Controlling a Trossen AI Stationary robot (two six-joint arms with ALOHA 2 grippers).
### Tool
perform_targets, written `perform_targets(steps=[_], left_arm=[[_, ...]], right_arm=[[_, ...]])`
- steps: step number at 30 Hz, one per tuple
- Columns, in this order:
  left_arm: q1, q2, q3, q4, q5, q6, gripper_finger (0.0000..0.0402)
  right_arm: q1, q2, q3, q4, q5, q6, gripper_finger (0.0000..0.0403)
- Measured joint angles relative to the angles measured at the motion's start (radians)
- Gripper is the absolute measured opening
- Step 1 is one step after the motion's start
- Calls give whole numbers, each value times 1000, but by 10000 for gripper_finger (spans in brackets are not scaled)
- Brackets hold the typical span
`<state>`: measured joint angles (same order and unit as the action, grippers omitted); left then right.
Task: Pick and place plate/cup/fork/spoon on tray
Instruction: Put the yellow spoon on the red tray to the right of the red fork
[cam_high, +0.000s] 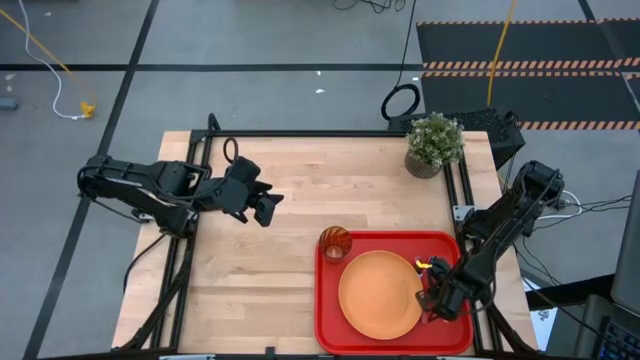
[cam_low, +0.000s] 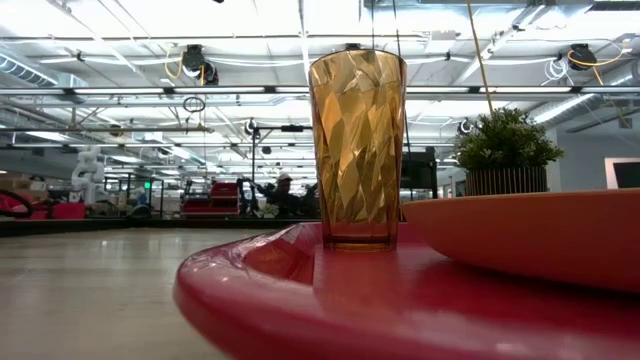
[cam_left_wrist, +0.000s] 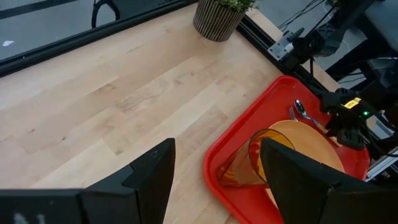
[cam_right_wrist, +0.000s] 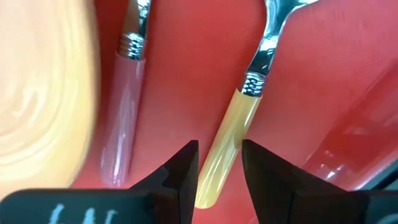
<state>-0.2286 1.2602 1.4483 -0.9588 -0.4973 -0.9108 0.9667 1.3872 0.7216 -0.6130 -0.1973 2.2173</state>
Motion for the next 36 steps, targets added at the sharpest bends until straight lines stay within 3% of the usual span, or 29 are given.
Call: perform_targets(steps=[18,30,36], left_arm=[[0,0,0,0,2,18,237],[11,0,0,5,-17,41,237],[40,0,0,49,-19,37,237]], right_arm=[[-53,-12,1,12,-10,22,116],[-64,-222,1,-151,117,-64,116],[-64,-233,1,-225,120,-40,116]])
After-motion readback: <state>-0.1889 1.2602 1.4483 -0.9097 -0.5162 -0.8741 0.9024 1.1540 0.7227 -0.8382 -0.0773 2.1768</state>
